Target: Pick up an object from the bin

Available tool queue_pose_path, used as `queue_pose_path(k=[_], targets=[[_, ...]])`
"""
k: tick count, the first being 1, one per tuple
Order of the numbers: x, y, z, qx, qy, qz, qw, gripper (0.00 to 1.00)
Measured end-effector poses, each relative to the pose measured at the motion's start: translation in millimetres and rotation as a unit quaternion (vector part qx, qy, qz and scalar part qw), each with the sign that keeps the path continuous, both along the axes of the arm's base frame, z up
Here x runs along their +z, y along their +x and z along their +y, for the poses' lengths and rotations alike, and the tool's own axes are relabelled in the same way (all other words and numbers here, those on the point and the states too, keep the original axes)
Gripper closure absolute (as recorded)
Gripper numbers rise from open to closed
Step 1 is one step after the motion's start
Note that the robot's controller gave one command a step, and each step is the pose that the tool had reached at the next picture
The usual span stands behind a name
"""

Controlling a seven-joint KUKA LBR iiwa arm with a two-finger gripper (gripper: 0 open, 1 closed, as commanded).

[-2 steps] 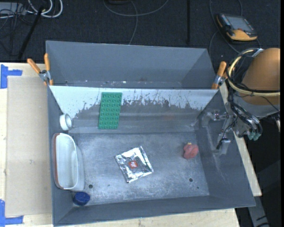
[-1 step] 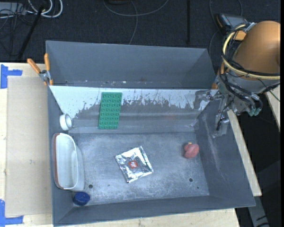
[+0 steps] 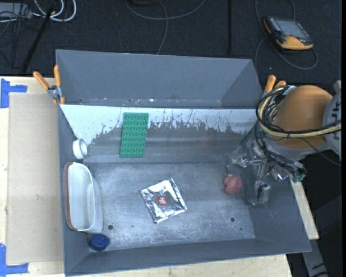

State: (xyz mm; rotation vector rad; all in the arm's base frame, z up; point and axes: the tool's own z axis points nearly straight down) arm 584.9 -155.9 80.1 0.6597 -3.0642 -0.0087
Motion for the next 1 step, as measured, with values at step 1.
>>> queue_pose_path(k=[1], targets=[[-11.5,-5.6,21.7,0.008,0.000,-0.0028,1.0000,0.00]])
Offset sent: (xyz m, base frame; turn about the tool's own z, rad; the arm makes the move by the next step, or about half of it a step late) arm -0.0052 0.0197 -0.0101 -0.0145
